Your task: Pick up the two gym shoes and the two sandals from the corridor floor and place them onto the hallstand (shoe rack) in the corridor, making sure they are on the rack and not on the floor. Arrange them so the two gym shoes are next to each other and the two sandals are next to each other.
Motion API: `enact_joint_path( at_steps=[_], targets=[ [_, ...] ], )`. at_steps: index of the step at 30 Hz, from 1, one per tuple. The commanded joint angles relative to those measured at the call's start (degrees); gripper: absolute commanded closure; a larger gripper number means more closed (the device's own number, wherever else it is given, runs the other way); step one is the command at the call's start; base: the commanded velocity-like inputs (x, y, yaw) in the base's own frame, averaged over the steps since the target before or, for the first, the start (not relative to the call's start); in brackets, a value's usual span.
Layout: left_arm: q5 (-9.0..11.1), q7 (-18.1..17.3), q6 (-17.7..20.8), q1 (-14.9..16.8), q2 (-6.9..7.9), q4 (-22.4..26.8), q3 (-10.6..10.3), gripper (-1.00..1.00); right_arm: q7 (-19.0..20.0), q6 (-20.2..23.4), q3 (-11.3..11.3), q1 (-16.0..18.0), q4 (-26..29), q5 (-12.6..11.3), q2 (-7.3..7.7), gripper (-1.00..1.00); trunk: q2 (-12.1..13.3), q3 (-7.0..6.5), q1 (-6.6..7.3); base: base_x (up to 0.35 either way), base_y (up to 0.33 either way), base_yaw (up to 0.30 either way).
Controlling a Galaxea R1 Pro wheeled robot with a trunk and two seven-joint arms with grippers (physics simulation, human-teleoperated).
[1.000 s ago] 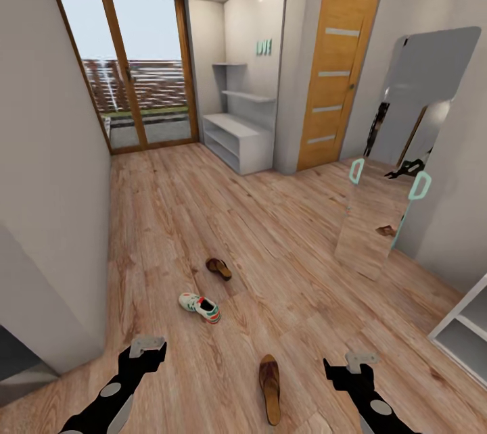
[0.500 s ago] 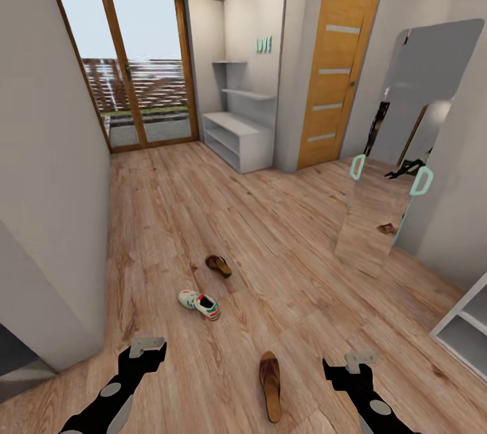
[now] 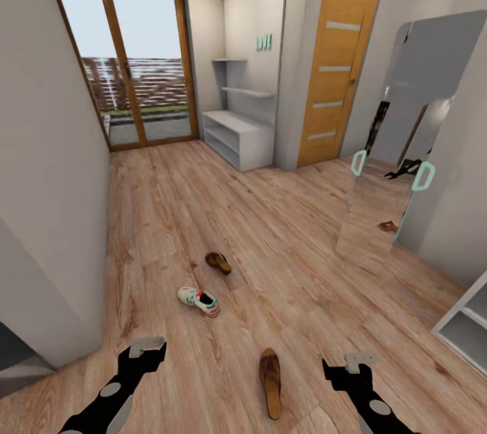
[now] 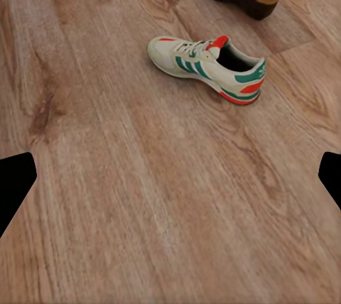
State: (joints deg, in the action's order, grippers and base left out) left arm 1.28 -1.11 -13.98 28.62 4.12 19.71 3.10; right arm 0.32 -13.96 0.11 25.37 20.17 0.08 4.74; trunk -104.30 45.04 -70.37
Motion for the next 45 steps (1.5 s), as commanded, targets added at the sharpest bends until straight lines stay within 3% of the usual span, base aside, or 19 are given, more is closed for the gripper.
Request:
enact_joint_path(
  at_steps=[1,28,45],
  targets=[
    [0.13,-0.12,-0.17,0.04,-0.02,-0.04,0.15,-1.0,0.03,-0.19,0.03,0.03,-0.05,0.01,0.01,-1.0,-0.44,0.23,-0.22,0.0,0.0,0.0],
    [0.13,-0.12,0.0,0.04,-0.06,-0.02,0.2,-1.0,-0.49,-0.19,0.06,0.03,-0.05,-0.08,-0.08,-1.0,-11.26,6.5,-6.15,0.0,0.0,0.138],
    [0.13,-0.1,-0.08,0.04,-0.04,-0.02,0.24,-1.0,-0.49,-0.19,-0.01,0.03,-0.05,-0.1,-0.08,-1.0,-18.08,10.39,-9.88,0.0,0.0,0.047]
  ],
)
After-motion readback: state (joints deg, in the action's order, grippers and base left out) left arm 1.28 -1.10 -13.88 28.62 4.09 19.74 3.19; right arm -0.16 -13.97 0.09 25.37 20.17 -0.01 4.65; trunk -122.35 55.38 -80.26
